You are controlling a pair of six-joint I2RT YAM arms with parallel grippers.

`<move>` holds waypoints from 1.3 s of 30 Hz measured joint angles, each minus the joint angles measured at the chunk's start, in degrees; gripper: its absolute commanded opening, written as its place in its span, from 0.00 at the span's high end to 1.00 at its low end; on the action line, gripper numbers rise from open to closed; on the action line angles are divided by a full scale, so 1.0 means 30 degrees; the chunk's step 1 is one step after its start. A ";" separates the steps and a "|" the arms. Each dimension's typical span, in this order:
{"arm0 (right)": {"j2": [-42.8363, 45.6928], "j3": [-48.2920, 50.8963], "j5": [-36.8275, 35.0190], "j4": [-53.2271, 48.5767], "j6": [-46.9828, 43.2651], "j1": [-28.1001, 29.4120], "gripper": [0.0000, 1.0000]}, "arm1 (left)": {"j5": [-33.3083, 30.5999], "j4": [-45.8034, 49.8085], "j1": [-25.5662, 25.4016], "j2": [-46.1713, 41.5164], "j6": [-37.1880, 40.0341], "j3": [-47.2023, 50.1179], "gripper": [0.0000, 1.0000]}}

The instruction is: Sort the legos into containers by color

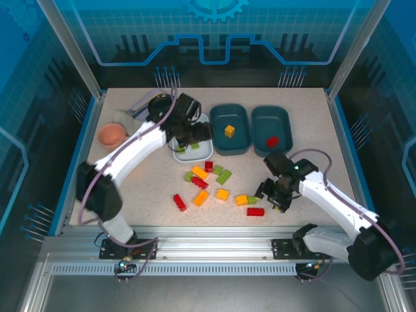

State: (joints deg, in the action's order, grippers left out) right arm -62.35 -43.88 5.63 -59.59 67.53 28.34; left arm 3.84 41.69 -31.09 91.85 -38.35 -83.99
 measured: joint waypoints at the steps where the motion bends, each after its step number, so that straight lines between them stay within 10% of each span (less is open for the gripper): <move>1: 0.0452 0.0648 0.0146 0.0335 0.1137 0.0102 0.39 | 0.0641 -0.0801 -0.0408 -0.1224 -0.0117 0.1413 0.23; 10: 0.1115 0.3177 0.0277 0.3614 0.8473 0.1581 0.38 | 0.4255 -0.4597 -0.1800 -0.8014 -0.0809 1.0979 0.21; 23: 0.0401 0.4976 0.0211 0.6827 1.1417 0.1982 0.41 | 0.4539 -0.5027 -0.1953 -1.0280 -0.1705 1.1803 0.21; 39: -0.1202 0.4772 -0.1195 0.7956 1.1693 0.2288 0.89 | 0.4524 -0.5013 -0.2324 -1.0783 -0.1770 1.2619 0.22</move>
State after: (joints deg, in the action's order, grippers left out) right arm -65.95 -29.56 2.04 -35.73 102.61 35.20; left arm 17.41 26.65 -38.06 59.51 -43.66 -46.13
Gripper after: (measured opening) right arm 0.258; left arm 0.785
